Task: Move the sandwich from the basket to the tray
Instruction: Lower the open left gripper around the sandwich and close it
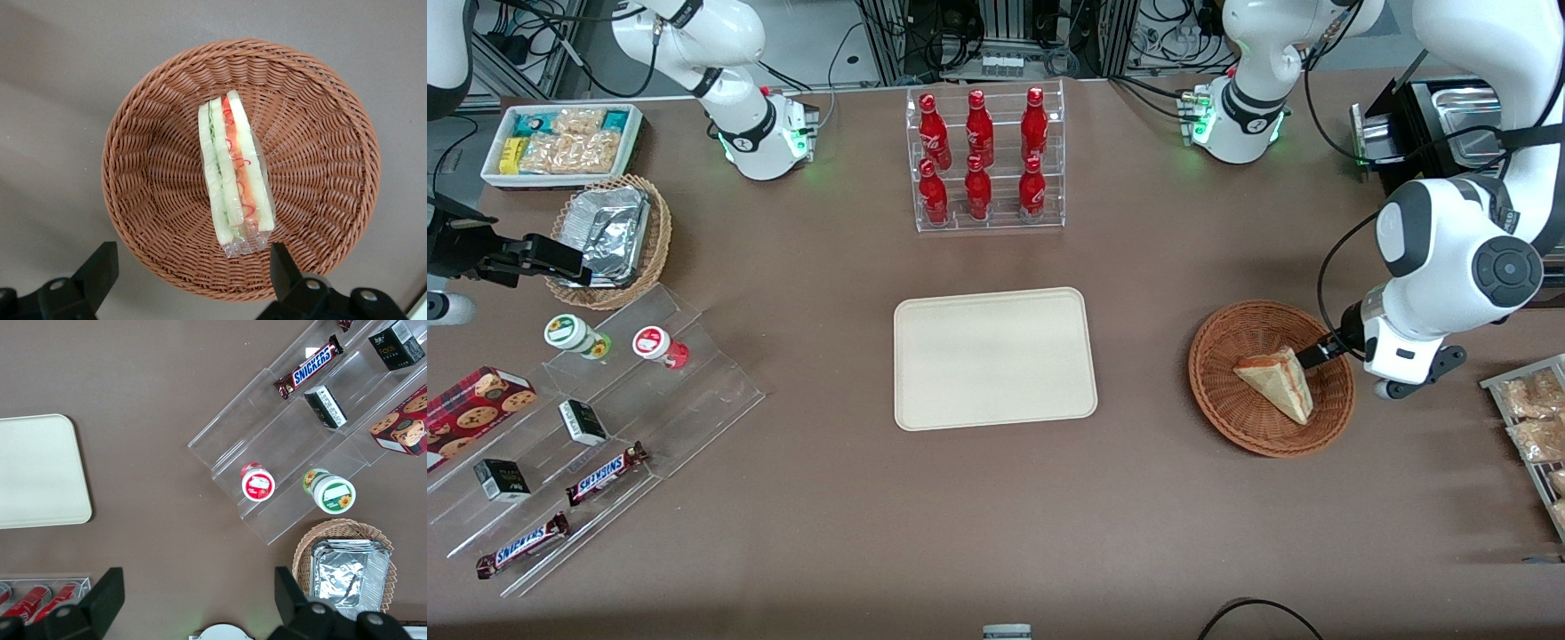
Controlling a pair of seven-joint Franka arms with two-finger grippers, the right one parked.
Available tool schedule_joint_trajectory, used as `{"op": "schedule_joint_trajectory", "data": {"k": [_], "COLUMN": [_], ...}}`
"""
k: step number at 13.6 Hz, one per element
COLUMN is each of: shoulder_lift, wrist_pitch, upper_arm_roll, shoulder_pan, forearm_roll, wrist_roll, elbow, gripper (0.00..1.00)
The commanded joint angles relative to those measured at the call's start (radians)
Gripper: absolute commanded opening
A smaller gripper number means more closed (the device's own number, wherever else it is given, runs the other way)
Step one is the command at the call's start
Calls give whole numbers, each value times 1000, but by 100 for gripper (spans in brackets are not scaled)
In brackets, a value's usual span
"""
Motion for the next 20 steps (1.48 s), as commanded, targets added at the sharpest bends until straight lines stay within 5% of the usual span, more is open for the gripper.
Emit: {"op": "schedule_joint_trajectory", "data": {"k": [1,20], "shoulder_lift": [-19,142], "wrist_pitch": [17,179], "upper_arm_roll": [-4,-15], "shoulder_pan": [4,-39], "forearm_roll": [13,10], "wrist_roll": [-60,-341], "elbow": [-16,-25], "gripper": [100,100]}}
